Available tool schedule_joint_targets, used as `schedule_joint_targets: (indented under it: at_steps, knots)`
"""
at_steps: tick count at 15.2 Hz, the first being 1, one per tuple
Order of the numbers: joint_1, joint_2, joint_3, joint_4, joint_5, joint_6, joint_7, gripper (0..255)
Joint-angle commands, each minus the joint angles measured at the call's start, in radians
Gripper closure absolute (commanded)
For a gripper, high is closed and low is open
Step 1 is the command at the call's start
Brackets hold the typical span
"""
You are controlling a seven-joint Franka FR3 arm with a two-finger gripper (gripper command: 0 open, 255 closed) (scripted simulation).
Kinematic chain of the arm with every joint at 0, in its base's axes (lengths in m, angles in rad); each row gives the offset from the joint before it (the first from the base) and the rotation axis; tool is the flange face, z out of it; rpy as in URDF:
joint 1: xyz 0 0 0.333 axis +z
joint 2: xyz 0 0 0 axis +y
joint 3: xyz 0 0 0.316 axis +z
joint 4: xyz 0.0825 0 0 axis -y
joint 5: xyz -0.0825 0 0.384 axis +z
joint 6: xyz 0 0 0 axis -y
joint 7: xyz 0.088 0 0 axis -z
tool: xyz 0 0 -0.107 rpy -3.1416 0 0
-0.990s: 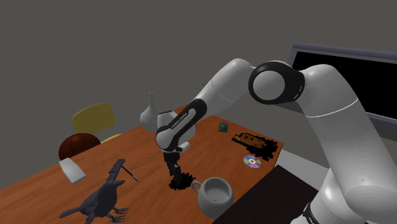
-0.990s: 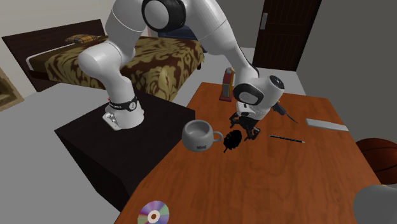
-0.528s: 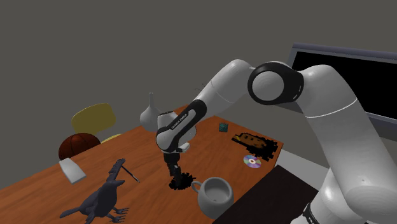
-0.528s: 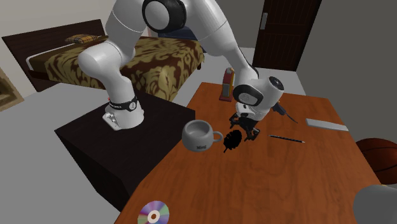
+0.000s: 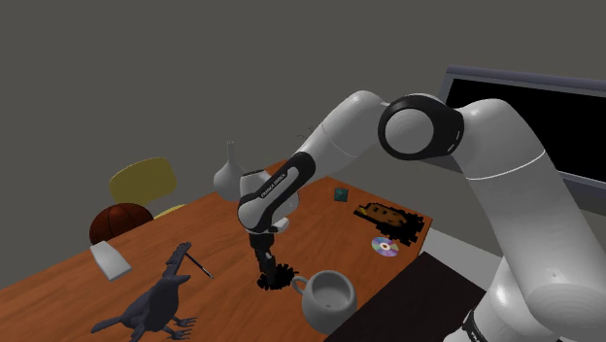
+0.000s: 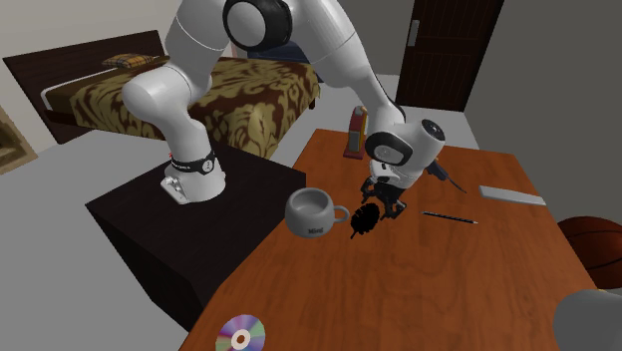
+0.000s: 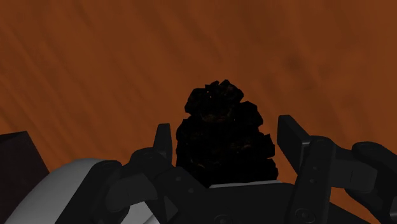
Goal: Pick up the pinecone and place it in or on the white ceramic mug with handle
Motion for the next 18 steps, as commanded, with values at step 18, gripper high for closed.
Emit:
schedule_joint_targets:
  at_steps: [18]
  knots:
    - [-0.013,-0.173,0.01,-0.042,0.011,-0.133,0.01,255]
